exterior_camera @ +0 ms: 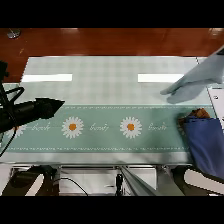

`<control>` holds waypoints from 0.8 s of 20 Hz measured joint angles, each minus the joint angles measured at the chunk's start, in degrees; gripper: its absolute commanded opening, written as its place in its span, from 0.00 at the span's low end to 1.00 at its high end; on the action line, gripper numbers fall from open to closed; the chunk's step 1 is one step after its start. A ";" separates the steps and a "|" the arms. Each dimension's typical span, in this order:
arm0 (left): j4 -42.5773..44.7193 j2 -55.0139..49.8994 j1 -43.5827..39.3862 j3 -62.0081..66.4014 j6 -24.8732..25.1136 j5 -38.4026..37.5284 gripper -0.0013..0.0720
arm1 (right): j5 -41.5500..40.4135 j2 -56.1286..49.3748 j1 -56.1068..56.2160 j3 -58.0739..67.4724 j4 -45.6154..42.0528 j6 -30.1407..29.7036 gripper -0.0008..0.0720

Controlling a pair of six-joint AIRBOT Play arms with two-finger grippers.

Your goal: Fold the shirts.

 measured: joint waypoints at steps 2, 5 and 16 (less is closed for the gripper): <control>0.13 -0.02 0.00 0.00 0.02 0.35 0.06 | 0.59 3.28 -5.31 -2.78 -1.14 1.05 0.03; 0.33 -0.04 0.00 0.00 0.20 0.83 0.06 | 0.81 9.60 -12.79 -9.64 -4.57 2.23 0.03; 0.96 -6.97 0.00 0.00 0.22 2.64 0.06 | 1.22 32.89 -31.06 -39.26 -33.83 -2.08 0.04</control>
